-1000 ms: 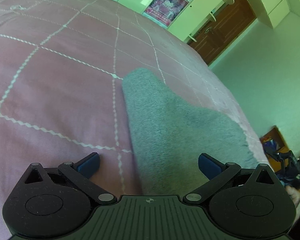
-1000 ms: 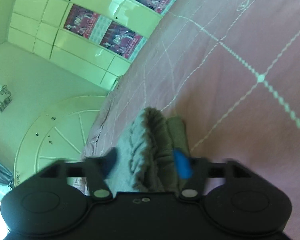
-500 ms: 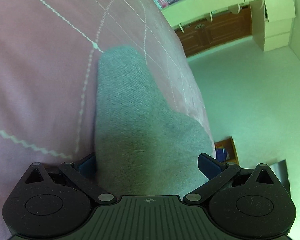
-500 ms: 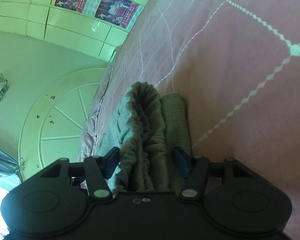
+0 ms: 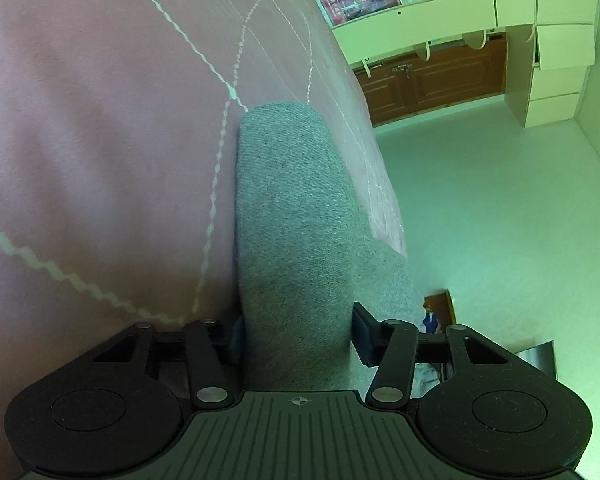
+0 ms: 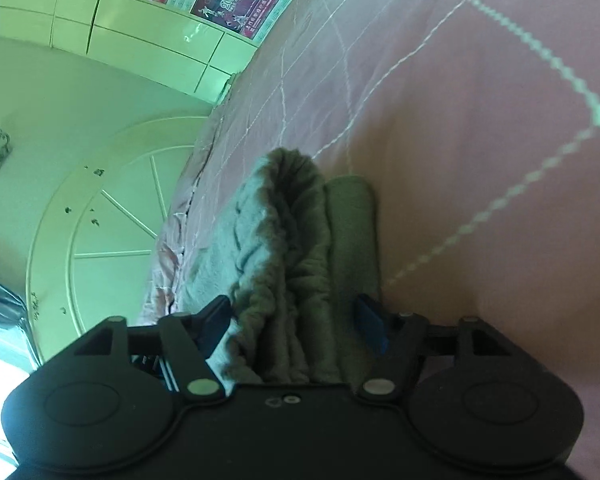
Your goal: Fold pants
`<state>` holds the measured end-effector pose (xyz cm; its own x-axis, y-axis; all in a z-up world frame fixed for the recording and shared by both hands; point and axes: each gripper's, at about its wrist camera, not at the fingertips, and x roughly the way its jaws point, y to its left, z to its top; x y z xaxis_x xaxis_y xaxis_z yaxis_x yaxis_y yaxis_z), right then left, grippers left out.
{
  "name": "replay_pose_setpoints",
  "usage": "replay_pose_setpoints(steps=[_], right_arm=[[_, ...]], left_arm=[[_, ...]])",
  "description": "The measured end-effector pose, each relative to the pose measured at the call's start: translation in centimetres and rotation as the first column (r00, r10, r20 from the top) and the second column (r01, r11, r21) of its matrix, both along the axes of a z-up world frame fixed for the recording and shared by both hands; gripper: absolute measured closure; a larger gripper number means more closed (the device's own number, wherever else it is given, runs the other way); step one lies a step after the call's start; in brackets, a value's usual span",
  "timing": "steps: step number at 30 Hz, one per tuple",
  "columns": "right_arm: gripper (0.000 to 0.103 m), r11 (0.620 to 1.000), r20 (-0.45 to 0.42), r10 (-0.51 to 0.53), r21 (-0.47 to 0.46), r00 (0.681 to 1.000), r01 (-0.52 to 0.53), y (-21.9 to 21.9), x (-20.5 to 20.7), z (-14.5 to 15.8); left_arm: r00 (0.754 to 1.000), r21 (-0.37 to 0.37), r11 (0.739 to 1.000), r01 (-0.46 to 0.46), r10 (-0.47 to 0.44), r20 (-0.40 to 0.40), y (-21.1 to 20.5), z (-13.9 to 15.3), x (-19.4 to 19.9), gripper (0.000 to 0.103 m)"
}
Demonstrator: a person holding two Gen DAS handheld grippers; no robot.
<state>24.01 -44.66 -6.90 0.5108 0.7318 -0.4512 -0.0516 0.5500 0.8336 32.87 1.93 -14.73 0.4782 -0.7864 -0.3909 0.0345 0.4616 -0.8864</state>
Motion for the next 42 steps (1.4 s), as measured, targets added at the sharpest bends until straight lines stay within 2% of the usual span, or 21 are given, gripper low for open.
replay_pose_setpoints(steps=[1,3,4,6,10,12,14,16,17,18,19,20,23,25,27,30,33,37,39,42], right_arm=[[0.053,1.000,0.004,0.004,-0.015,1.000,-0.004,0.4,0.3,0.1],[0.060,1.000,0.012,0.019,-0.021,1.000,-0.019,0.6,0.5,0.5],[0.063,0.999,0.021,0.036,-0.030,0.999,-0.036,0.6,0.4,0.9],[0.066,0.997,0.030,0.061,-0.044,0.998,-0.059,0.3,0.2,1.5],[0.074,0.997,0.060,0.069,-0.034,0.996,-0.067,-0.3,0.0,2.9],[0.075,0.997,0.089,0.073,-0.027,0.993,-0.071,-0.2,0.1,3.7],[0.075,0.996,0.090,0.085,-0.048,0.992,-0.081,-0.2,0.5,4.1],[0.068,0.993,0.054,0.070,-0.099,0.996,-0.064,-0.6,0.8,3.8],[0.066,0.996,0.038,0.050,-0.070,0.998,-0.047,-1.4,0.6,3.4],[0.052,0.999,0.031,0.026,-0.038,0.999,-0.025,-2.4,0.3,3.0],[0.022,0.999,0.021,-0.012,-0.034,1.000,0.013,-3.3,-0.1,2.7],[0.012,0.999,0.011,-0.030,-0.035,0.999,0.030,-3.9,-0.5,2.5],[0.017,0.996,-0.021,0.047,0.077,0.999,-0.045,-4.4,-0.6,0.9],[0.047,0.984,-0.055,0.123,0.133,0.991,-0.115,-3.1,0.3,-0.5],[0.051,0.984,-0.056,0.127,0.133,0.990,-0.118,-1.5,1.1,-1.4],[0.064,0.980,-0.015,0.117,0.164,0.993,-0.113,-0.7,1.9,-1.6],[0.071,0.982,0.051,0.134,0.130,0.990,-0.140,-0.8,1.4,0.0],[0.074,0.979,0.133,0.146,0.120,0.980,-0.163,-0.8,1.4,2.9],[0.075,0.977,0.170,0.152,0.123,0.974,-0.174,-0.5,3.0,4.6],[0.076,0.975,0.209,0.154,0.127,0.966,-0.184,0.5,7.6,6.3]], left_arm=[[1.000,0.012,1.000,0.003,-0.003,0.003,-0.4,0.2,0.1,0.050],[1.000,0.025,1.000,0.014,-0.015,0.017,-1.2,0.6,0.1,0.050],[1.000,0.003,1.000,0.016,-0.016,0.020,-1.4,0.6,0.0,0.053],[1.000,-0.033,0.999,0.003,-0.002,0.023,-1.4,0.3,-0.4,0.063],[0.997,-0.150,0.988,-0.047,0.054,0.047,-1.0,-0.4,-1.6,0.070],[0.996,-0.176,0.983,-0.048,0.062,0.071,-1.1,-0.1,-1.8,0.072],[0.995,-0.163,0.986,-0.039,0.053,0.083,-1.3,0.4,-1.7,0.072],[0.997,-0.122,0.992,-0.029,0.037,0.067,-1.8,0.1,-1.4,0.072],[0.998,-0.112,0.993,-0.025,0.031,0.053,-2.0,-0.2,-1.3,0.072],[0.999,-0.112,0.994,-0.017,0.023,0.044,-1.9,-0.4,-1.3,0.072],[0.999,-0.114,0.993,-0.012,0.017,0.039,-1.7,-0.5,-1.4,0.072],[0.999,-0.112,0.994,-0.008,0.012,0.037,-1.5,-0.3,-1.3,0.072],[1.000,-0.092,0.996,0.007,-0.004,0.027,-0.8,-0.1,-0.8,0.070],[1.000,-0.063,0.998,0.020,-0.019,0.020,-0.8,0.2,-0.4,0.070],[1.000,-0.042,0.999,0.014,-0.014,0.009,-0.9,0.2,0.1,0.070],[1.000,0.001,1.000,0.013,-0.014,0.005,-1.9,1.1,0.6,0.070],[0.999,-0.032,1.000,-0.002,0.003,0.036,-2.6,1.7,0.5,0.075],[0.992,-0.135,0.990,-0.026,0.042,0.116,-2.9,3.3,0.9,0.077],[0.985,-0.143,0.989,-0.026,0.049,0.163,-2.6,4.9,2.1,0.077],[0.974,-0.143,0.989,-0.041,0.071,0.217,-1.3,7.4,5.4,0.077]])
